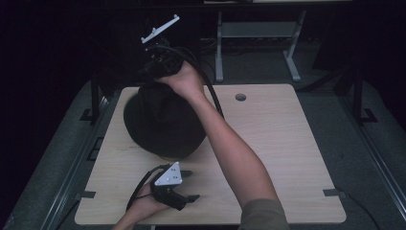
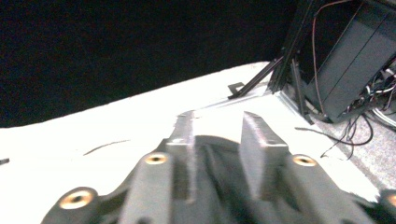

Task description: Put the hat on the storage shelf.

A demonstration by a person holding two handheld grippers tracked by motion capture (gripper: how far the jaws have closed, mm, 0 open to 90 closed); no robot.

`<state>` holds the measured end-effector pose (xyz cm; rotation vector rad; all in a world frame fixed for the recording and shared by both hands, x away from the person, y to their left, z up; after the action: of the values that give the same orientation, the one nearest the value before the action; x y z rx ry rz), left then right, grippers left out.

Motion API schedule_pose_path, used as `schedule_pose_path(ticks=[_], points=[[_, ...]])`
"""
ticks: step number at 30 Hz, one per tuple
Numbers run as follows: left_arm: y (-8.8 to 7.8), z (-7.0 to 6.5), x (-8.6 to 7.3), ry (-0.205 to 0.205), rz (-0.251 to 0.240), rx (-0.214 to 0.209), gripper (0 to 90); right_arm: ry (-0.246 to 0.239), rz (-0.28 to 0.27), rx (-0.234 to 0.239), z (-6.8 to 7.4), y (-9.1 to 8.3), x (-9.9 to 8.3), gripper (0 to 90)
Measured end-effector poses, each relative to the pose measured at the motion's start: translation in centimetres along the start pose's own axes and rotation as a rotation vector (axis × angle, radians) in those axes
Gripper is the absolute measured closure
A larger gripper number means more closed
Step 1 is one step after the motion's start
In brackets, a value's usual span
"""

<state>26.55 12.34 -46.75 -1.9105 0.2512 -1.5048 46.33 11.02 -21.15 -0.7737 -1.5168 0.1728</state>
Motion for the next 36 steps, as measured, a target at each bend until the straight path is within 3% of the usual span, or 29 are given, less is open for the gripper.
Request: schedule_pose_path(ticks=[7,21,36], points=[[0.1,-0.2,0.0,-0.004,0.001,-0.004,20.7,0.045,-0.027,0.004,-0.7,-1.6,-1.4,52.5],[-0.1,-0.3,-0.2,-0.02,-0.001,-0.012,20.6,0.13,-0.094,-0.041,-2.0,-6.0,-5.4,44.0],[-0.3,-0.2,-0.3,-0.035,-0.006,-0.01,20.6,0.167,-0.132,-0.069,-2.6,-9.5,-8.4,37.3]])
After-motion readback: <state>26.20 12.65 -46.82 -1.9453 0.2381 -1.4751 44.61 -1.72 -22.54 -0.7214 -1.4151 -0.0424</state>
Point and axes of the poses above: each handheld gripper's, and its own axes: y roughly forward along the jaws, x roughly out of its top, z roughly to its left, the point moved 5 cm from there along y, roughly forward along the jaws, and after that the axes turned 9 degrees about -y, right-handed, at the moved point
